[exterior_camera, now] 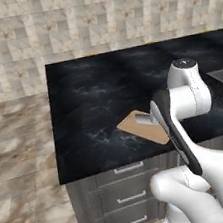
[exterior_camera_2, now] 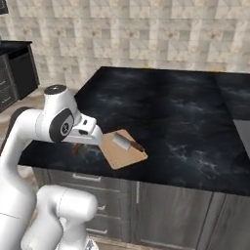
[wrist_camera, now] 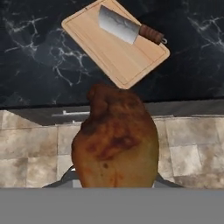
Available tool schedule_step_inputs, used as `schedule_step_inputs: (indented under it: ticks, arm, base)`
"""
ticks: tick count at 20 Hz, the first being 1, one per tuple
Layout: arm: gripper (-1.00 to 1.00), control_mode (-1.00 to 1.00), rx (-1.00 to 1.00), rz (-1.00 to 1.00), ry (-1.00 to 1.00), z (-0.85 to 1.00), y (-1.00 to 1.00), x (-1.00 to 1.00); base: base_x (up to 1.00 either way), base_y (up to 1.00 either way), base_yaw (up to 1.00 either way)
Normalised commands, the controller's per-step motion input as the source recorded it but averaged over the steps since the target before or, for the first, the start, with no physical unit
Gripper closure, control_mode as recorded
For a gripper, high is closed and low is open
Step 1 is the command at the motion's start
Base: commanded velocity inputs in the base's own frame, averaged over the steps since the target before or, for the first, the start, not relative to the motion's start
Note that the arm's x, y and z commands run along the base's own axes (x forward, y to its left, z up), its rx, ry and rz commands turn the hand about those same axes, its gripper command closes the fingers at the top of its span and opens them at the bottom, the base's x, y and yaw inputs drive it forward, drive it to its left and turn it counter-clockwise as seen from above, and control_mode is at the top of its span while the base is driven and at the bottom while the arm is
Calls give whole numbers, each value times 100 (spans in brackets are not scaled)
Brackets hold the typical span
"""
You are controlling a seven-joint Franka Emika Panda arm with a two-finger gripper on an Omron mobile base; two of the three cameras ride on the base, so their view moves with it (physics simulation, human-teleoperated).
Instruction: Pick up the knife from the drawer and place it on the cutting board. Then place the meat from the plate to the cutting board.
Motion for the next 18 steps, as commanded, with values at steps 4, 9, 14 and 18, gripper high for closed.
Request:
schedule_step_inputs:
  ticks: [4,9,14,18]
  arm:
    - [100,100,0,0,0,0,0,0]
    - [100,100,0,0,0,0,0,0]
    - [100,100,0,0,0,0,0,0]
    - [100,100,0,0,0,0,0,0]
  base:
    - [51,-80,22]
    - [93,-13,1]
    - [91,66,4]
    - [49,20,41]
